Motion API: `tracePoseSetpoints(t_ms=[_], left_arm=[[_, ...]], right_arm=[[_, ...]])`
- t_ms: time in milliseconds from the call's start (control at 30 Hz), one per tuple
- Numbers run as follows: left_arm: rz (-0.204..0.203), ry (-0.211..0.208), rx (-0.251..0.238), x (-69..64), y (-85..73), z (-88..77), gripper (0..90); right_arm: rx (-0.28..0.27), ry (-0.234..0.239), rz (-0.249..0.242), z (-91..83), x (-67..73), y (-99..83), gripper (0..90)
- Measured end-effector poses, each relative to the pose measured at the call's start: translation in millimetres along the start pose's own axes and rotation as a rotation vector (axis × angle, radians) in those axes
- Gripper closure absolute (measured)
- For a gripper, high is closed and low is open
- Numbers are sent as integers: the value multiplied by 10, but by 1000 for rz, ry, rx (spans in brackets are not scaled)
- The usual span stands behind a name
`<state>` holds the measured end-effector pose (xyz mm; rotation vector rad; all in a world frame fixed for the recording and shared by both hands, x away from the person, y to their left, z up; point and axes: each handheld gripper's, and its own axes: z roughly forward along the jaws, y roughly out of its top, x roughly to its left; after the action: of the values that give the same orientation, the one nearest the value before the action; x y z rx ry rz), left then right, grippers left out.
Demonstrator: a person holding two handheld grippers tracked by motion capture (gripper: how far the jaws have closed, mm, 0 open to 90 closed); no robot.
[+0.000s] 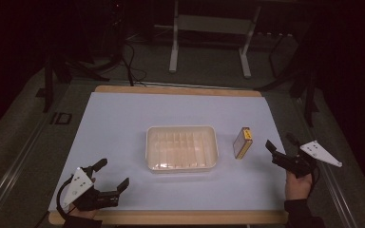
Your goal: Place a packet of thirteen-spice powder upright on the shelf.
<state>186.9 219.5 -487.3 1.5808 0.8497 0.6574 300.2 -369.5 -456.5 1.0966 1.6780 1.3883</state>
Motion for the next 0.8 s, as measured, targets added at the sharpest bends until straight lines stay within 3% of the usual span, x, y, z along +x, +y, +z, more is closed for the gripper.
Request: tracePoseSetpoints(t_ms=[100,133,200,400,467,633,700,800], left_arm=[[-10,-1,-10,7,9,-16,31],[-58,-11,-48,18,52,-63,20],[-39,16,-48,6,80,-91,10],[-23,28,-24,11,78,-91,0],[-40,13,-21,26,70,-87,0],[-27,30,-20,32,62,-89,0],[-30,25,-17,26,54,-80,0],[-24,23,-15,21,53,-75,0]], right_arm=[[0,3,-3,-1,6,14,144],[-3,18,-8,3,15,54,144],[-4,22,-13,-1,19,85,144],[43,-6,3,3,-40,186,144],[78,-7,14,25,-78,216,144],[153,-1,15,86,-133,258,139],[209,28,26,135,-158,301,137],[275,18,13,166,-163,356,138]])
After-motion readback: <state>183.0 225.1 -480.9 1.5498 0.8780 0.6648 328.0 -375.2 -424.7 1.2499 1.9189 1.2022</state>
